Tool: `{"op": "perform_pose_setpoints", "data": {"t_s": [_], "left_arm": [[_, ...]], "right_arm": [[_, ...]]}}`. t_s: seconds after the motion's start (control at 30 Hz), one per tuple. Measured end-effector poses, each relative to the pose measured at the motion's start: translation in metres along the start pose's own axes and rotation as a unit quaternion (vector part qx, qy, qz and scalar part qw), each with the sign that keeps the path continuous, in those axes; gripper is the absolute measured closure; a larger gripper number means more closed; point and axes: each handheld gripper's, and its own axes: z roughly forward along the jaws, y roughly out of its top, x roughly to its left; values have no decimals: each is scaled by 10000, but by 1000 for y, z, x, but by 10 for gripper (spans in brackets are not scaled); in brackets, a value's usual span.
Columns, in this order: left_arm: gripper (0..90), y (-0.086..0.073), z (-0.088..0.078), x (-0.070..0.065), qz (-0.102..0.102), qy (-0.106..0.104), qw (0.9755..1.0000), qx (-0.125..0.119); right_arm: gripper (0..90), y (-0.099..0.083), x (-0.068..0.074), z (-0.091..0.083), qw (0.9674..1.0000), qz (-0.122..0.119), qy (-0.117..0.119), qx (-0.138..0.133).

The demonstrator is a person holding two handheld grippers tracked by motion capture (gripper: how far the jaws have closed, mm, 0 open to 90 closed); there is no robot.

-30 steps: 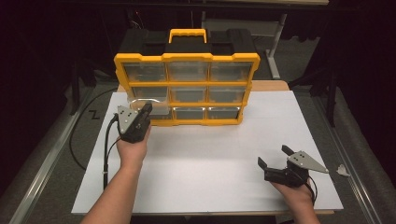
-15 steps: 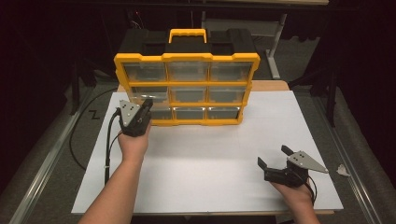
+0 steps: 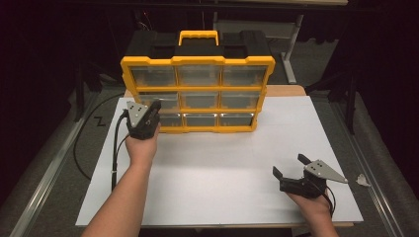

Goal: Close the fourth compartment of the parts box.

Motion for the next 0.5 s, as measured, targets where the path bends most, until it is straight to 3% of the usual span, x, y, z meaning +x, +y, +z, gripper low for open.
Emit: {"op": "perform_pose_setpoints", "data": {"t_s": [0.37, 0.5], "left_arm": [[900, 4, 14, 4, -127, 118, 9998, 117], [900, 5, 16, 4, -67, 146, 9998, 128]], "right_arm": [[7, -1, -1, 0, 10000, 16, 13, 16], [8, -1, -1, 1, 10000, 14, 19, 13]]}}
